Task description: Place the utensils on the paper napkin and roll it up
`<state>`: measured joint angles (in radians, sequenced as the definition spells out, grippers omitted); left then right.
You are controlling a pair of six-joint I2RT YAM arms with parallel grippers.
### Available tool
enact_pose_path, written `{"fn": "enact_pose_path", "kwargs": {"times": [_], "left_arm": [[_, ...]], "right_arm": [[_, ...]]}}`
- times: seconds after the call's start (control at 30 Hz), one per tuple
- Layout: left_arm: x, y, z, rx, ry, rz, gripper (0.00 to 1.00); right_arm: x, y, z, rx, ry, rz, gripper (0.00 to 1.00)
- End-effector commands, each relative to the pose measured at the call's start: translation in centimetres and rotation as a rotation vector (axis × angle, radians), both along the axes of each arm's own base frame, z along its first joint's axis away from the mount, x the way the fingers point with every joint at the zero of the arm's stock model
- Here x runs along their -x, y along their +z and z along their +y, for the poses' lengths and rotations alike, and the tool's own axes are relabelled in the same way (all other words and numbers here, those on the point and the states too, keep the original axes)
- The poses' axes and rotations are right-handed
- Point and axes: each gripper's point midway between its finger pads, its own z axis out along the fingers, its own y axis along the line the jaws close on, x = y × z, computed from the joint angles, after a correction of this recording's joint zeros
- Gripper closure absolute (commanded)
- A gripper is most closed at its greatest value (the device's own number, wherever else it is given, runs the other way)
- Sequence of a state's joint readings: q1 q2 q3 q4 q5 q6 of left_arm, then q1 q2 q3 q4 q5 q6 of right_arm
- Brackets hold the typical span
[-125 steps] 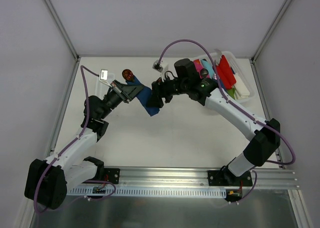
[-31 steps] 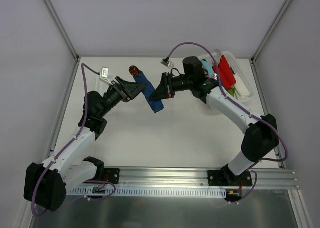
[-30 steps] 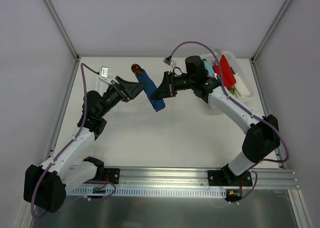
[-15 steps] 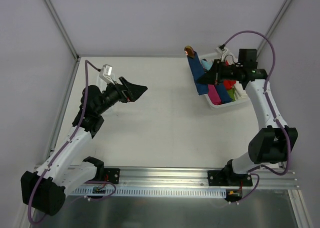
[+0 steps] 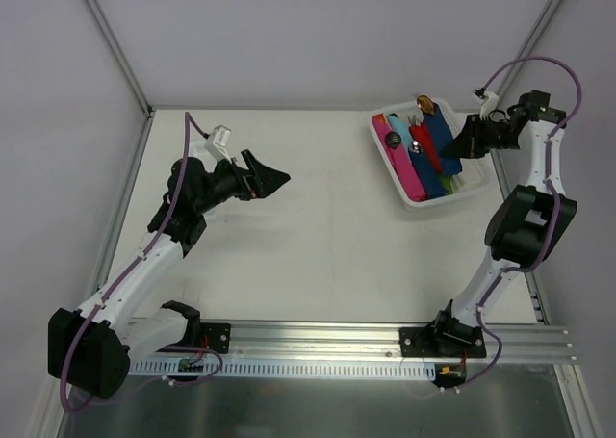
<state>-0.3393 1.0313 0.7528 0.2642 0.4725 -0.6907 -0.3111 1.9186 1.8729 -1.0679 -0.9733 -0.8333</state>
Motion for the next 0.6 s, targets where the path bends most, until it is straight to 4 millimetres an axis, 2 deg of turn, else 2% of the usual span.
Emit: {"fn": "enact_pose_path", "kwargs": {"times": [0.0,0.13,0.17,0.23,0.3,0.43,0.57], "left_arm": [[0.3,0.5,-0.3,-0.004,-0.033,-0.056,0.01],[0.0,0.1,-0.4,-0.007,-0.029,-0.050,0.01],[0.0,0.1,-0.4,-0.007,-0.030,-0.050,0.01],[-0.2,0.1,-0.5,-0.008,-0.032,-0.050,0.01],[-0.4,-0.3,-0.5,-0.011,-0.027,-0.040,0.01],[-0.5,-0.7,-0.5,-0.012,-0.022,-0.029,0.01],[-0.6,-1.2,-0.5,-0.012,-0.020,-0.015,0.01]], "right_arm": [[-0.9,0.2,-1.6,0.057,0.045,-0.084,1.00],[-2.9,-1.2,-2.8,0.058,0.040,-0.078,1.00],[-3.6,-0.9,-3.1,0.068,0.038,-0.094,1.00],[-4.4,-2.3,-3.5,0.060,0.028,-0.062,1.00],[-4.8,-2.9,-3.7,0.053,0.027,-0.053,1.00],[-5.2,-5.5,-4.0,0.024,0.022,0.005,1.00],[-5.2,-6.9,-3.9,-0.016,0.014,0.049,1.00]]}}
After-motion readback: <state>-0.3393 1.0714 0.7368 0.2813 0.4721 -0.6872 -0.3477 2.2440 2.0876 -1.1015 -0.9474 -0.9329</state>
